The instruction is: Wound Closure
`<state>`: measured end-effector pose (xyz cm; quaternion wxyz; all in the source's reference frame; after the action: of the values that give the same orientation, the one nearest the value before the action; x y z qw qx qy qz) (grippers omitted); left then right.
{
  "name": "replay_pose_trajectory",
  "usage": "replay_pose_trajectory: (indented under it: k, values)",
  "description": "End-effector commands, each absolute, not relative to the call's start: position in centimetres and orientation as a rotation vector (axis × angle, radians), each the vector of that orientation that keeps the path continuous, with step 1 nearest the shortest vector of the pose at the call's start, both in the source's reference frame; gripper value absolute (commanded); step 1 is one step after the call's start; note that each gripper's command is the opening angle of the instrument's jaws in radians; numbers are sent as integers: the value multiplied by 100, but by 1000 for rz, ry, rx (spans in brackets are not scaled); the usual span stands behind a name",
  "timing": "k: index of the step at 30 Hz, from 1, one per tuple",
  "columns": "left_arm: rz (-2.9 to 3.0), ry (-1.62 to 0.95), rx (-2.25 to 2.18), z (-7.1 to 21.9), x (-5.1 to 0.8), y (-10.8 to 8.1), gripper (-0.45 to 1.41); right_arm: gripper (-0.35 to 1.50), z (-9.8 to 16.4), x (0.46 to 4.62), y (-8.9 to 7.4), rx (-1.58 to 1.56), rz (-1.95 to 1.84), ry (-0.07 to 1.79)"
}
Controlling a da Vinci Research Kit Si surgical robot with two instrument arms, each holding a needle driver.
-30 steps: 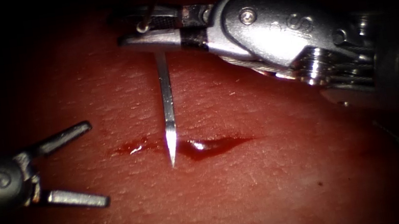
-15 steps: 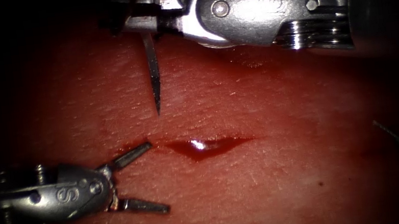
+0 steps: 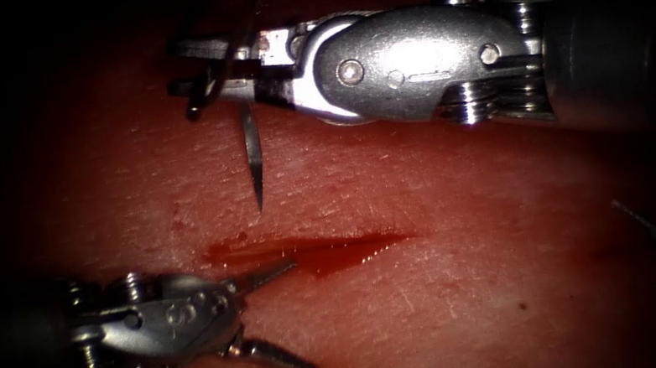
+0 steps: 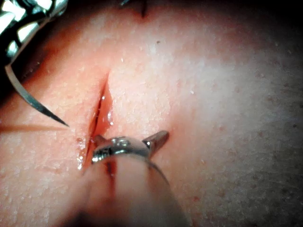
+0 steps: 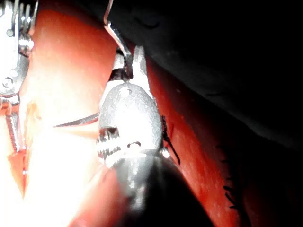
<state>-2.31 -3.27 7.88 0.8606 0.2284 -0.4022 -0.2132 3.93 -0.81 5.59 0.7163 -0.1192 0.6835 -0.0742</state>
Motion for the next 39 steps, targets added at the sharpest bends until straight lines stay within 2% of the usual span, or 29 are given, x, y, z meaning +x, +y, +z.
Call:
replay_pose_trajectory:
  k: [1, 24, 32, 39]
  values:
    - [-442, -838, 482, 794, -236, -329, 71, -35, 559, 402, -78, -273, -169, 1518]
    - [-408, -838, 525, 769, -232, -330, 73, -35, 581, 400, -97, -428, -338, 1491]
    - [-414, -841, 545, 732, -218, -324, 78, -35, 611, 412, -164, -514, -494, 1442]
    - [-424, -860, 580, 680, -208, -316, 76, -35, 637, 392, -199, -516, -535, 1432]
